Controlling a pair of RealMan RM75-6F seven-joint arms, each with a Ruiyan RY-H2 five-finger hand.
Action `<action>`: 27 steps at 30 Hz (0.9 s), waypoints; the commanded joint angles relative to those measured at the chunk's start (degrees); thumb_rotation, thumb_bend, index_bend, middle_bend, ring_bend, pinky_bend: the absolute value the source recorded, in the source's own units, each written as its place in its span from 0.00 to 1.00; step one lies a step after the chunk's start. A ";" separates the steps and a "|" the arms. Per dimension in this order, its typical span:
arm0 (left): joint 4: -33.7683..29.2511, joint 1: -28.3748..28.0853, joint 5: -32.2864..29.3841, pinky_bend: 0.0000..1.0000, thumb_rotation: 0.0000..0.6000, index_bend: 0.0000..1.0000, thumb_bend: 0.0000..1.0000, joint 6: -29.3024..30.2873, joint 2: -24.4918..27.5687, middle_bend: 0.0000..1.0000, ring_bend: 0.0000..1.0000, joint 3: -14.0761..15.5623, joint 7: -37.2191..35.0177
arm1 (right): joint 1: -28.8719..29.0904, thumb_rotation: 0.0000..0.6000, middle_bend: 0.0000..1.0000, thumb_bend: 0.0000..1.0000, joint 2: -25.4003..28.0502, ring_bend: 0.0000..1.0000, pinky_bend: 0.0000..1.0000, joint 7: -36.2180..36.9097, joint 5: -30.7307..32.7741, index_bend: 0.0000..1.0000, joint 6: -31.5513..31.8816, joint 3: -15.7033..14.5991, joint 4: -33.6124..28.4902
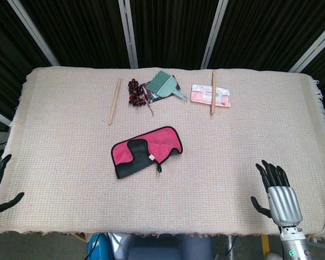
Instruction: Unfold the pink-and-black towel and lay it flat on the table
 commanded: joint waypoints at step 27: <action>2.30 -0.77 -2.75 0.00 1.00 0.00 0.00 -2.20 -1.26 0.00 0.00 -0.77 1.21 | 4.52 1.00 0.00 0.31 -2.47 0.00 0.00 3.06 -4.07 0.00 -3.17 2.06 4.52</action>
